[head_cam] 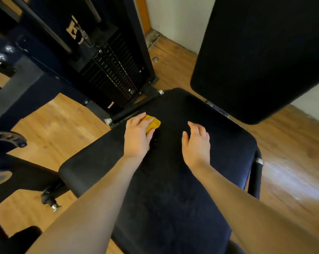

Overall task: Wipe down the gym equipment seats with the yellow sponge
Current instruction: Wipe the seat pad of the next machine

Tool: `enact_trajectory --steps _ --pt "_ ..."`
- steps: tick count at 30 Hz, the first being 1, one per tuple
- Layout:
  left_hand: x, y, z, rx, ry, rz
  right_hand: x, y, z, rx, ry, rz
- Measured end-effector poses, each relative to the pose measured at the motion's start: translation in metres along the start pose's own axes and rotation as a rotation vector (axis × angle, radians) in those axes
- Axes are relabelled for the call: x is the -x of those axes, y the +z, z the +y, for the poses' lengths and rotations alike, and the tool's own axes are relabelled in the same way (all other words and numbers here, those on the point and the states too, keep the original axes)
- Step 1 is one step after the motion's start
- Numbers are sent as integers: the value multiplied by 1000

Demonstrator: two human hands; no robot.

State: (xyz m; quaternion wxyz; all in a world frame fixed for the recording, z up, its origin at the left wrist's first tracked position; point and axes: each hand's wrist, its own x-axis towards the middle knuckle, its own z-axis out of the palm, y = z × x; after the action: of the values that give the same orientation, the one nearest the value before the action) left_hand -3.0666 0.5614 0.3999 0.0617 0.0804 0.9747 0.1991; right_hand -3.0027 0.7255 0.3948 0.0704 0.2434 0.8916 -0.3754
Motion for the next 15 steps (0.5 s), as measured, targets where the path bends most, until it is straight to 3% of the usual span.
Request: enact_trajectory --steps 15 --pt "-87 7 -34 87 -40 -32 -108 61 -41 153 173 85"
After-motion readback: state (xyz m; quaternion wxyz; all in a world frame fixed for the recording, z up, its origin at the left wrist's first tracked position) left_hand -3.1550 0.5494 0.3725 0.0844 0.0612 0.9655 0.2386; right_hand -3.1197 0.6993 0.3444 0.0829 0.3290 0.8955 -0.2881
